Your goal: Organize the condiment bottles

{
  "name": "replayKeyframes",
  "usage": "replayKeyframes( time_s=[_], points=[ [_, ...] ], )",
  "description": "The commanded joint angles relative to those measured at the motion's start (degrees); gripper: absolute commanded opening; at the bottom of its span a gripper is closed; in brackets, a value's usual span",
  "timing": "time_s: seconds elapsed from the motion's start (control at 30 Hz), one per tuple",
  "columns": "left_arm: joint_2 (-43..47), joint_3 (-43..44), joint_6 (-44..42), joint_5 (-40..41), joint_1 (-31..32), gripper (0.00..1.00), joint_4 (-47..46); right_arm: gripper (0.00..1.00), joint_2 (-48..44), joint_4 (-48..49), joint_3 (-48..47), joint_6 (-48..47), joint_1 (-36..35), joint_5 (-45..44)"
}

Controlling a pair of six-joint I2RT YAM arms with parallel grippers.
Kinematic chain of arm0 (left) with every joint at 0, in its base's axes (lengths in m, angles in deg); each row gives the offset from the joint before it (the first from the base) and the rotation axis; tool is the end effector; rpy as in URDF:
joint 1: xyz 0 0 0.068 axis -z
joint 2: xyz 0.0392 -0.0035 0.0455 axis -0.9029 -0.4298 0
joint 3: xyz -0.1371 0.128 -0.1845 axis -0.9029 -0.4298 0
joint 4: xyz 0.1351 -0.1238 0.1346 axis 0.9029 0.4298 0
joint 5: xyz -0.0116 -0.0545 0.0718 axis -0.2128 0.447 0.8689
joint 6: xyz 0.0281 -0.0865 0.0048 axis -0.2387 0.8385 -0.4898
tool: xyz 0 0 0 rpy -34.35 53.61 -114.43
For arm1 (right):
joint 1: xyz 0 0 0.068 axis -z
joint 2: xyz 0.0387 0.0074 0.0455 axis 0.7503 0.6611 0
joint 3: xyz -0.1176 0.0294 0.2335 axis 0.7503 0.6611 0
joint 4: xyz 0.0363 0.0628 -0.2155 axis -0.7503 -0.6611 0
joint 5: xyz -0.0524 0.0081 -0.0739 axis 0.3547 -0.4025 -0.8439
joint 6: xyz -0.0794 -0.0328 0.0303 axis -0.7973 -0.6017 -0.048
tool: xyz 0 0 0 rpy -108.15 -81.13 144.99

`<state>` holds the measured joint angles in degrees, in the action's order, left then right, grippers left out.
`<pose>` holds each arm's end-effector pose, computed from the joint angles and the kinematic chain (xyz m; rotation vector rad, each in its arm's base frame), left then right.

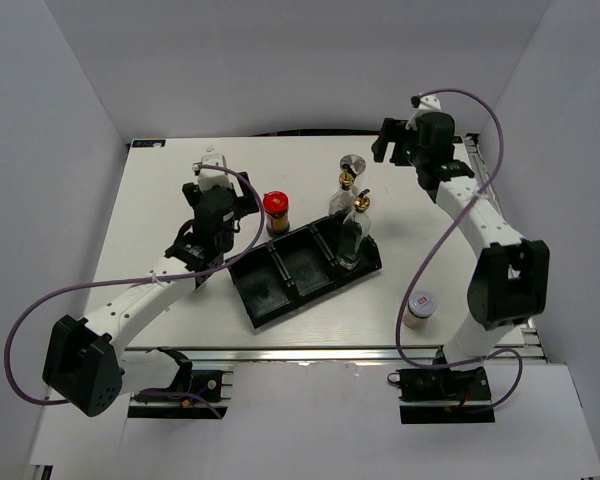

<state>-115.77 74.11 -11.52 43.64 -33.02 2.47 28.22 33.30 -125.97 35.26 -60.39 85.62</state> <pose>0.2652 -0.1073 0.3035 -0.1851 1.7664 -0.0331 0.3995 0.0843 0.3284 -0.0161 1.8690 0.2918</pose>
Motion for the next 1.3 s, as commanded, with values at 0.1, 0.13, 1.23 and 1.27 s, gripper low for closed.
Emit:
replayKeyframes(
  time_s=[0.1,0.13,1.23,1.27],
  points=[
    [1.14,-0.16,3.30,-1.73,-1.03,0.98,-1.18,0.89,14.05,-3.11,-18.83,-6.34,-0.53,10.58],
    [1.92,-1.38,3.48,-2.69,-1.03,0.98,-1.44,0.89,15.72,-5.03,-20.85,-7.04,-0.71,10.58],
    [13.97,-9.57,3.48,0.37,-1.12,0.98,-2.41,0.72,34.56,-16.31,-36.00,-18.82,-5.28,4.43],
    [13.97,-9.66,3.48,0.37,-1.12,0.98,-2.58,0.70,34.03,-16.04,-35.38,-19.00,-5.37,4.69]
  ],
)
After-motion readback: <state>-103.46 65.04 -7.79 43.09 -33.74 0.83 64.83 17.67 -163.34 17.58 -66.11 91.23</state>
